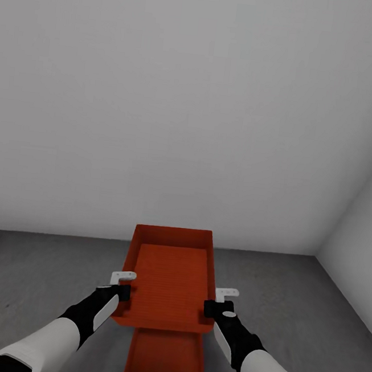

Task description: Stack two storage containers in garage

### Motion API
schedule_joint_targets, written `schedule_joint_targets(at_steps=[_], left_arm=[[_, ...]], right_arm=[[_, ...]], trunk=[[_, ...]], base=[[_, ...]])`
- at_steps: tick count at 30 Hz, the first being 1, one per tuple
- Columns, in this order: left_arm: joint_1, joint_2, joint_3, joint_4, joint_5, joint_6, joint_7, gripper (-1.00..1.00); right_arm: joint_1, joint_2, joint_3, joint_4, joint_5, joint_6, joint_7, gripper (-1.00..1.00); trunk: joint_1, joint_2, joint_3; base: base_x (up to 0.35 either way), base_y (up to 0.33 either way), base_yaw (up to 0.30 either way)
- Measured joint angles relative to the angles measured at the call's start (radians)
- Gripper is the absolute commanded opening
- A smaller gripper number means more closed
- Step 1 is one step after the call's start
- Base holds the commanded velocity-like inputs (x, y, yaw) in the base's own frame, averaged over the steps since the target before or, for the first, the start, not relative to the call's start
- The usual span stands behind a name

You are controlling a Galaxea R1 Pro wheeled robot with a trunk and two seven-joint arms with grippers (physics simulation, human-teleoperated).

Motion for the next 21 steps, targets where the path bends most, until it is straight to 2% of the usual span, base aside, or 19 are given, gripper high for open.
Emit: schedule_joint_targets(at_steps=[21], left_arm=[[0.0, 0.0, -0.001, -0.002, 0.0, -0.001, 0.001, -1.0]], right_arm=[[0.0, 0.0, -0.001, -0.001, 0.001, -0.001, 0.0, -1.0]], trunk=[[0.0, 0.0, -0.033]], base=[[0.0, 0.0, 0.0]])
